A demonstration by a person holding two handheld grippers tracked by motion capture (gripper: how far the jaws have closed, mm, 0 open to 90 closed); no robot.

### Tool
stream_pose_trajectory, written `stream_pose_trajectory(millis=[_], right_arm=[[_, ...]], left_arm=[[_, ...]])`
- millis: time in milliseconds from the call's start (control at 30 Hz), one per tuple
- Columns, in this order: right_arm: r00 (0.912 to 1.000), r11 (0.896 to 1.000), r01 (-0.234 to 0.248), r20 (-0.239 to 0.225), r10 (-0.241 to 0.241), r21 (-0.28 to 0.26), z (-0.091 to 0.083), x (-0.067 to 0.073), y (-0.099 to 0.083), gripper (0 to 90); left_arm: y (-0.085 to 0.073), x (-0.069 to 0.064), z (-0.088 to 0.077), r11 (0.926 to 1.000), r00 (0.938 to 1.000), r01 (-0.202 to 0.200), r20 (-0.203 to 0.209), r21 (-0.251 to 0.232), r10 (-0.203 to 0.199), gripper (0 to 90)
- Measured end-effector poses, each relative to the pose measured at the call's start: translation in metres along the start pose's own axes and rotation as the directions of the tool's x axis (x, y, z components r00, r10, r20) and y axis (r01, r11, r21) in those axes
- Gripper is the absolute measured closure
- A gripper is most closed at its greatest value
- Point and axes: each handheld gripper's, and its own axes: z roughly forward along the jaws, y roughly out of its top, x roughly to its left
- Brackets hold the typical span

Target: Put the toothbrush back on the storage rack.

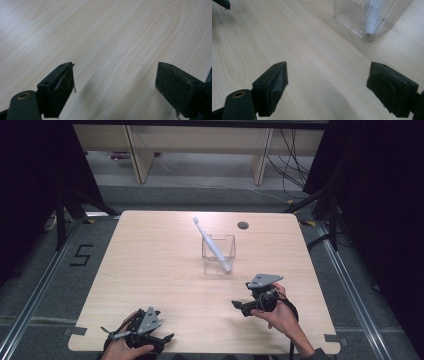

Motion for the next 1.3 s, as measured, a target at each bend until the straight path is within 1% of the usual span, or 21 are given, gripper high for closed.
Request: stream_pose_trajectory(millis=[133,167,200,233,267,433,533,600,633,667,700,733,800,833,867,900,933,1000,1067,1267,1300], right_arm=[[0.9999,1.0,0.013,-0.012,-0.013,0.01,-0.001,0.002,-0.007,17.1],[0.9999,1.0,0.013,-0.012,-0.013,0.01,-0.001,0.002,-0.007,17.1],[0.9998,1.0,0.01,-0.017,-0.01,0.004,0.0,0.002,-0.008,17.1],[0.9999,1.0,-0.002,-0.011,0.002,0.018,-0.001,0.004,-0.009,17.0],[0.9999,1.0,0.005,-0.015,-0.005,0.013,0.0,0.004,-0.011,17.0],[0.9998,0.999,0.002,-0.022,-0.001,0.036,0.001,0.007,-0.019,17.0],[0.9996,0.999,0.017,-0.024,-0.017,0.028,0.001,0.008,-0.023,17.1],[0.9998,0.999,0.013,-0.013,-0.012,0.035,-0.001,0.009,-0.025,17.1],[0.9999,0.999,-0.002,-0.014,0.002,0.04,-0.002,0.011,-0.025,17.1],[1.0,1.0,-0.001,-0.007,0.001,0.021,0.0,0.011,-0.027,17.1],[1.0,0.999,0.005,-0.003,-0.005,0.042,-0.002,0.012,-0.028,17.1],[0.9999,0.999,0.01,-0.008,-0.01,0.044,-0.002,0.012,-0.028,17.1],[0.9998,0.999,0.017,-0.008,-0.016,0.043,-0.002,0.013,-0.03,17.1],[0.9999,1.0,0.014,-0.002,-0.014,0.028,0.0,0.014,-0.031,17.1],[0.9996,0.999,0.02,-0.019,-0.019,0.041,-0.001,0.013,-0.032,17.1],[0.9998,0.999,0.018,-0.013,-0.018,0.03,0.0,0.014,-0.032,17.1],[0.9999,0.999,0.008,-0.013,-0.007,0.05,-0.003,0.014,-0.033,17.1],[0.9999,0.999,0.001,-0.014,0.0,0.047,-0.004,0.016,-0.034,17.0],[0.9998,0.999,0.017,-0.015,-0.017,0.044,-0.004,0.016,-0.035,17.0],[0.9999,0.999,0.014,0.007,-0.014,0.042,-0.007,0.019,-0.039,16.9],[1.0,0.999,-0.005,0.009,0.004,0.036,-0.007,0.02,-0.04,16.9]], left_arm=[[-0.001,-0.001,0.001,0.9997,0.9997,0.025,0.001,-0.004,-0.025,15.1],[-0.001,0.0,0.0,1.0,1.0,0.004,-0.001,0.006,-0.004,15.1],[-0.001,0.0,0.0,1.0,1.0,0.003,0.0,0.004,-0.003,15.1],[-0.001,-0.001,0.001,0.9998,0.9998,0.019,0.002,-0.001,-0.019,15.1],[-0.001,0.0,0.0,1.0,1.0,0.006,0.001,0.004,-0.006,15.0],[-0.001,-0.001,0.001,0.9999,0.9999,0.01,0.0,-0.002,-0.01,15.0],[-0.001,0.0,0.001,1.0,1.0,0.008,0.001,-0.001,-0.008,15.1],[-0.001,-0.001,0.001,1.0,1.0,0.009,0.001,-0.001,-0.009,15.0],[-0.001,-0.001,0.001,1.0,1.0,0.008,0.001,-0.001,-0.008,15.1],[0.0,-0.001,0.001,1.0,1.0,0.008,0.002,-0.001,-0.008,15.1],[0.0,-0.001,0.001,1.0,1.0,0.007,0.002,-0.001,-0.007,15.1],[0.0,-0.001,0.001,0.9999,1.0,0.009,0.004,-0.005,-0.009,15.0],[0.0,-0.001,0.001,0.9999,0.9999,0.01,0.005,-0.004,-0.01,15.0],[0.0,-0.001,0.001,0.9999,0.9999,0.01,0.004,-0.004,-0.01,15.1],[0.0,-0.001,0.001,0.9999,0.9999,0.011,0.004,-0.005,-0.011,15.1],[0.0,-0.001,0.0,0.9999,0.9999,0.011,0.001,-0.005,-0.011,15.1],[0.0,-0.001,0.0,0.9999,0.9999,0.01,0.001,-0.005,-0.01,15.1],[0.0,-0.001,0.0,0.9999,0.9999,0.01,0.001,-0.005,-0.01,15.0],[0.0,-0.001,0.0,0.9999,0.9999,0.01,0.001,-0.005,-0.01,15.1],[0.0,-0.001,0.0,0.9999,0.9999,0.01,0.002,-0.004,-0.01,15.0],[0.0,-0.001,0.0,0.9999,0.9999,0.01,0.002,-0.005,-0.01,15.1]])
